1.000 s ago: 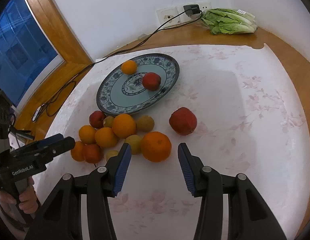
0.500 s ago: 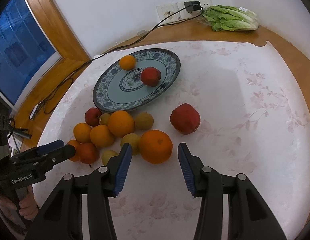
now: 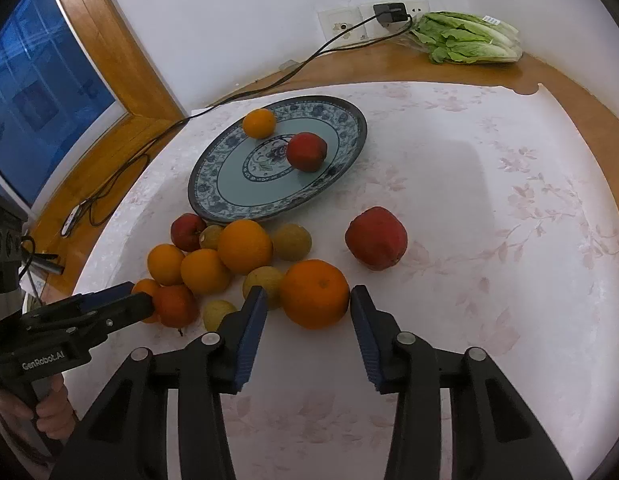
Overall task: Organize fruits
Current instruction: 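Close the left tool on an orange while the right tool grasps another orange, then carry the orange with the left tool while the right tool carries its orange to the plate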
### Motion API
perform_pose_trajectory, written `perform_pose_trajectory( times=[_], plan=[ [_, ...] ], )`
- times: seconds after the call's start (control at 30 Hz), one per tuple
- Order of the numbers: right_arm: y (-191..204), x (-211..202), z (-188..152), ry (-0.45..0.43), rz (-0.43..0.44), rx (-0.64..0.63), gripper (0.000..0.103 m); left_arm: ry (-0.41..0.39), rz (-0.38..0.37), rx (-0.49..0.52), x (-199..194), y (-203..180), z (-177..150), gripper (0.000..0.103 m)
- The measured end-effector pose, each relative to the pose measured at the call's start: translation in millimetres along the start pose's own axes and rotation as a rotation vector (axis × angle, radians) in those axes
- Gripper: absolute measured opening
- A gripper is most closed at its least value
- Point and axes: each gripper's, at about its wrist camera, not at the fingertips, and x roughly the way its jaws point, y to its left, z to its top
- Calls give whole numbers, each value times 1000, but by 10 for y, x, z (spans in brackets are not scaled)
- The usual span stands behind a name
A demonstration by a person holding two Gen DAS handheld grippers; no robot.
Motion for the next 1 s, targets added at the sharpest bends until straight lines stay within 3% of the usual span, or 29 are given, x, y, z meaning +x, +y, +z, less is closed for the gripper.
perform_pose_trajectory(
  times=[0.23, 1.0],
  plan=[
    [-46, -14, 0, -2, 5, 17, 37, 4, -44, 3, -3, -29, -18, 34],
    [85, -202, 5, -57, 0, -31, 35, -58, -21, 23, -218, -82, 66, 34]
  ],
)
